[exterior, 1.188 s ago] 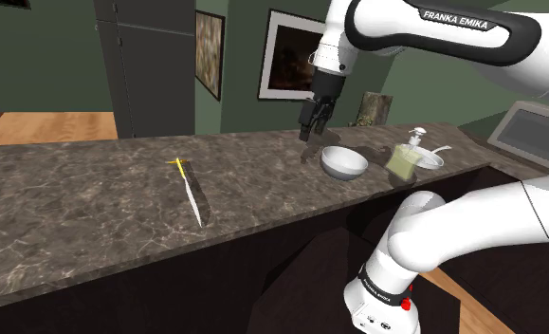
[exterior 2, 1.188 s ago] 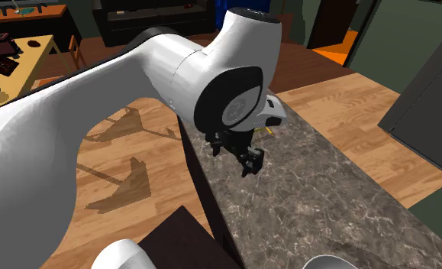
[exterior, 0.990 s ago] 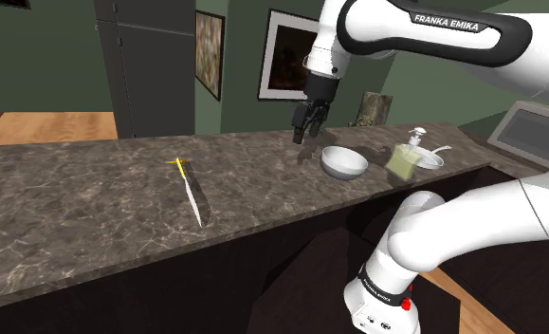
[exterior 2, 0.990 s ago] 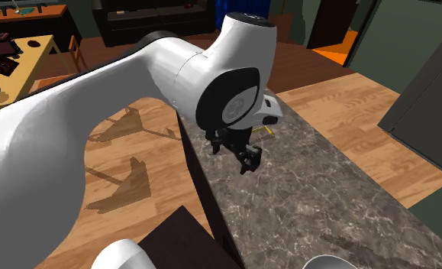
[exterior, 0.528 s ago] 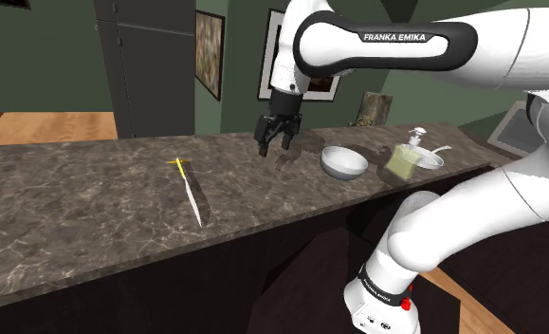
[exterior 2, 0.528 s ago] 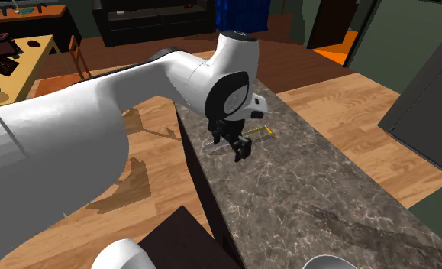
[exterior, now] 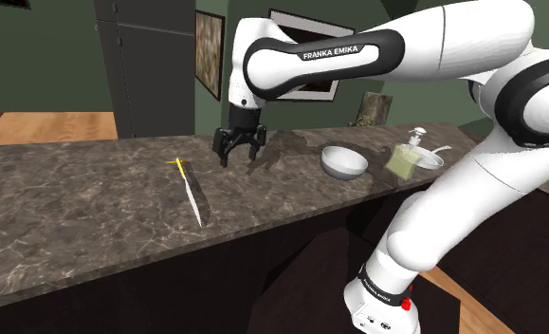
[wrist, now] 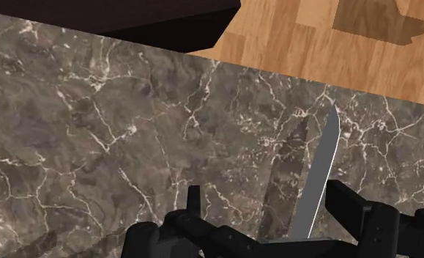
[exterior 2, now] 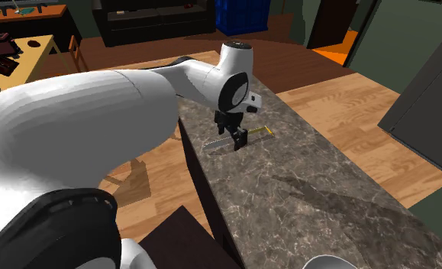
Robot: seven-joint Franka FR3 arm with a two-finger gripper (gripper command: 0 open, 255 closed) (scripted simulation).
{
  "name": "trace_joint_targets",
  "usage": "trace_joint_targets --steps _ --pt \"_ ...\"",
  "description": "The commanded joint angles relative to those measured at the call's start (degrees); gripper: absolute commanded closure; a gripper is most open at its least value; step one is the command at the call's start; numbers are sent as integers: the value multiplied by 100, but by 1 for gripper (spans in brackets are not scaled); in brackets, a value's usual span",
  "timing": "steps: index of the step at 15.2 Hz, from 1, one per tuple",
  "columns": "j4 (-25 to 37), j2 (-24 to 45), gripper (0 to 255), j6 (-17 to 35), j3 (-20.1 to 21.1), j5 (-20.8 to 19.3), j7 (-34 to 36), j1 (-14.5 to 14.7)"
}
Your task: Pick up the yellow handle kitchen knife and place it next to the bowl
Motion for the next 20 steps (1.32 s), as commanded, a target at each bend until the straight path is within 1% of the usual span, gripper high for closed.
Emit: trace_joint_targets --steps 1,4,7,12,13,20 --pt "255 473 0 209 150 -134 381 -23" --pt "684 1169 0 432 314 -402 942 -19" --pt "1191 1890 0 578 397 -725 1499 45" --pt "2221 3113 0 638 352 -1265 2338 292" --pt "2308 3203 0 634 335 -1299 2392 321" --pt "2009 3427 0 1142 290 -1404 2460 355"
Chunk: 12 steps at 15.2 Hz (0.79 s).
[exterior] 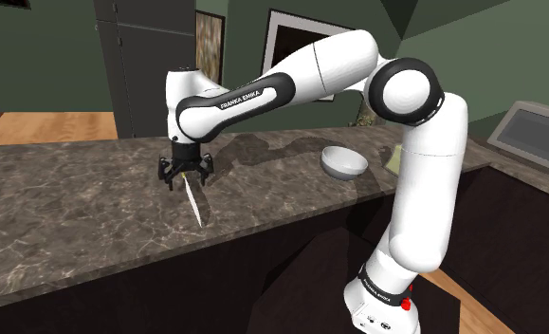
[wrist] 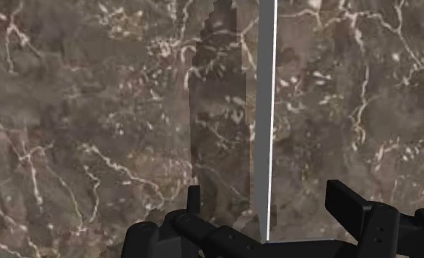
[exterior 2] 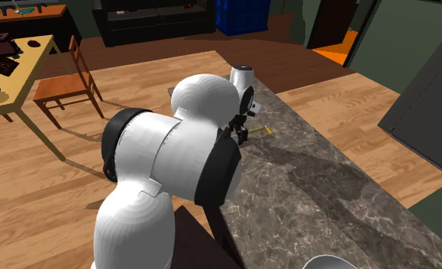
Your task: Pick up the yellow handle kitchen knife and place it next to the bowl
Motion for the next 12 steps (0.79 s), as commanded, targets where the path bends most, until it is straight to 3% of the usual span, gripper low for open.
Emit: trace_joint_targets --steps 1,8,9,12 --pt "-37 37 0 75 -9 -16 1 -2" --pt "-35 37 0 74 -10 -16 1 -2" --pt "-35 37 255 74 -10 -16 1 -2" --pt "-35 37 255 74 -10 -16 1 -2"
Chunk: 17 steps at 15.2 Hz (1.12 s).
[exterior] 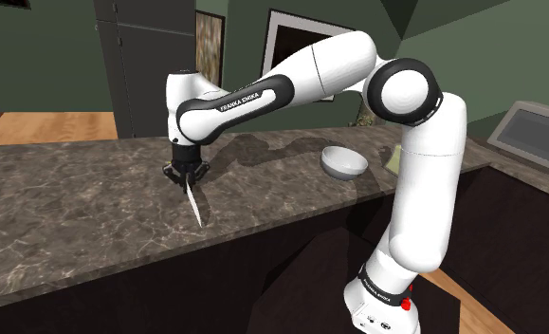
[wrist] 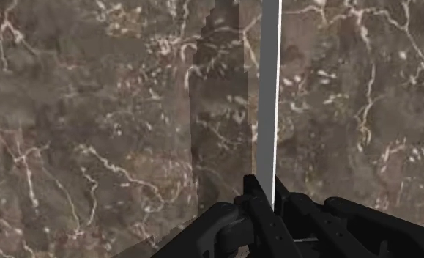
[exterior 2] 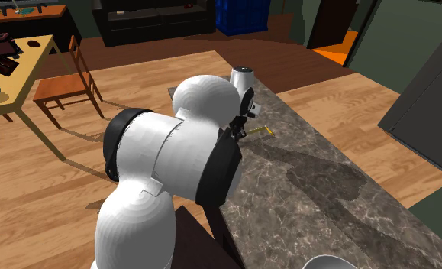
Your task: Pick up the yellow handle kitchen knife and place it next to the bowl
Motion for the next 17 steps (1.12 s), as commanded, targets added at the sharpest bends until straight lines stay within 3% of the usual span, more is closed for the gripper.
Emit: trace_joint_targets --steps 1,6,17 --pt "0 0 255 0 0 0 0 0" --pt "-1 0 255 1 0 0 0 0" --pt "438 -321 255 -737 56 150 -89 -35"
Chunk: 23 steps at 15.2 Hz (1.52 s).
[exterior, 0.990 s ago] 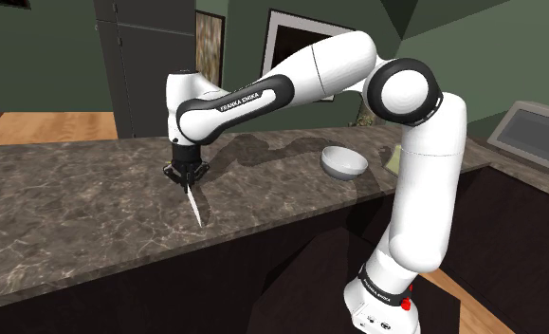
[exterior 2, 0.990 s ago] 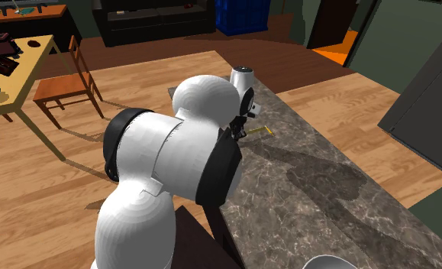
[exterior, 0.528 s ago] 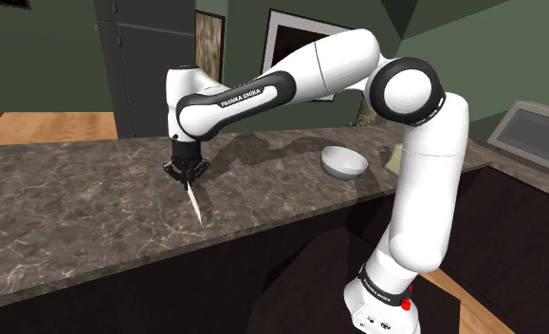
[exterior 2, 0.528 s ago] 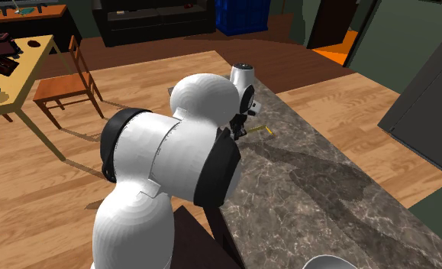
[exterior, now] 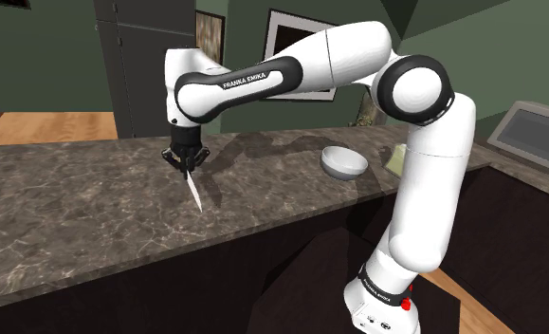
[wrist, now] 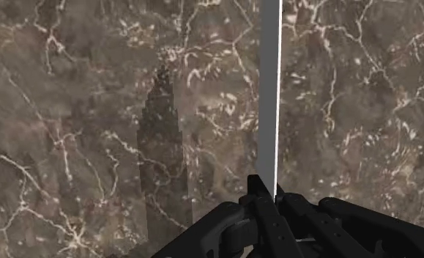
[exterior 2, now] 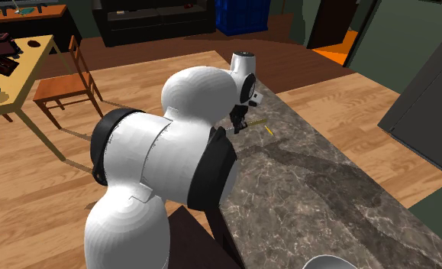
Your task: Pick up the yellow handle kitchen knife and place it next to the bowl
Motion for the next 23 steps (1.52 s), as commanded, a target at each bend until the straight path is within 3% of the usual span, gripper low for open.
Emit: trace_joint_targets --steps 1,19,23 --pt "102 -48 255 -149 7 23 -16 -5" --pt "1236 -244 255 -1464 51 121 -74 12" --pt "660 -702 255 -1312 -124 308 -629 -372"
